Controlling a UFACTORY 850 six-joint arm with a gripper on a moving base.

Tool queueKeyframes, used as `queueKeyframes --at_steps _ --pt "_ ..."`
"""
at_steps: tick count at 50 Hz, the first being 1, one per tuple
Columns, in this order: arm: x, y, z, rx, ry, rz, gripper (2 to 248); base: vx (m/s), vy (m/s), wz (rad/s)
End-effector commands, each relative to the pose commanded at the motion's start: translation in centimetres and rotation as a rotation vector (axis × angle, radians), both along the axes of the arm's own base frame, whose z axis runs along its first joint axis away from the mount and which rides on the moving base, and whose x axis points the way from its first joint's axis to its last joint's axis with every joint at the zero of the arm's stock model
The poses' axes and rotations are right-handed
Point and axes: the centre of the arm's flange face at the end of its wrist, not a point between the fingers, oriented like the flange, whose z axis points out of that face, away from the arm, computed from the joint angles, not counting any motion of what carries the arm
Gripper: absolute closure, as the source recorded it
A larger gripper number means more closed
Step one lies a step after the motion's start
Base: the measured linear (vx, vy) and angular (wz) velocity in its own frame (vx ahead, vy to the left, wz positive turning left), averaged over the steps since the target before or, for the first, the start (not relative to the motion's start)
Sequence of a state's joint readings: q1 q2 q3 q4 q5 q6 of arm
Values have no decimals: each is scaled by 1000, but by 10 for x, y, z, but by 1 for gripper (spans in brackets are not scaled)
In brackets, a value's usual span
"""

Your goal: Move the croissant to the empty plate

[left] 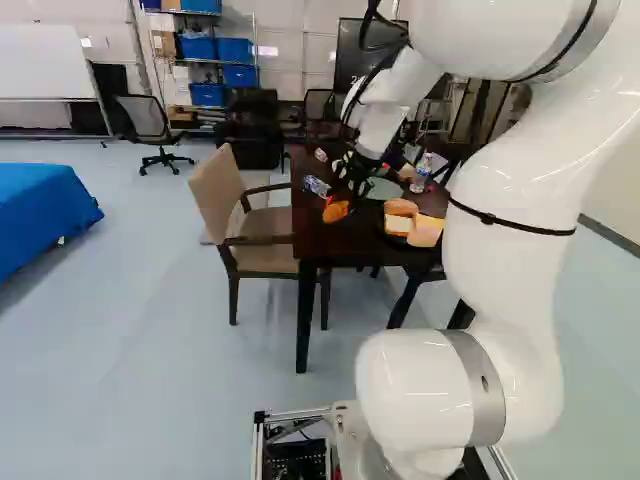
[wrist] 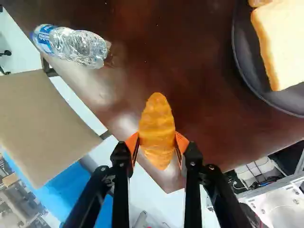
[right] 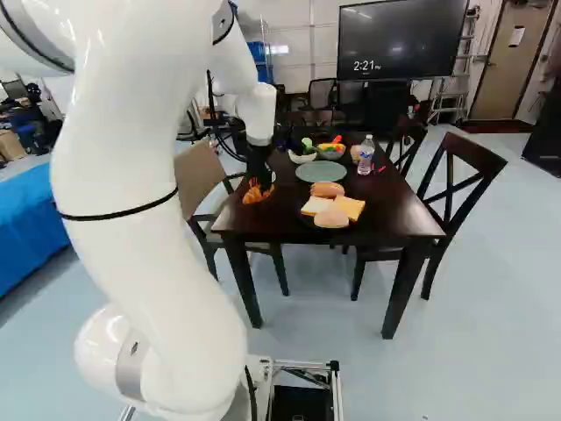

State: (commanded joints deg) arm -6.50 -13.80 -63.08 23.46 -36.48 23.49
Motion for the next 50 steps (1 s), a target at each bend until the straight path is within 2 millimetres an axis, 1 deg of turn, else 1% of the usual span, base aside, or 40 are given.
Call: queueKeyframes --at_steps 29,50 --pt "8 -27 41 -12 -84 -48 131 0 0 0" --pt "17 -55 69 -23 -144 -94 131 0 0 0"
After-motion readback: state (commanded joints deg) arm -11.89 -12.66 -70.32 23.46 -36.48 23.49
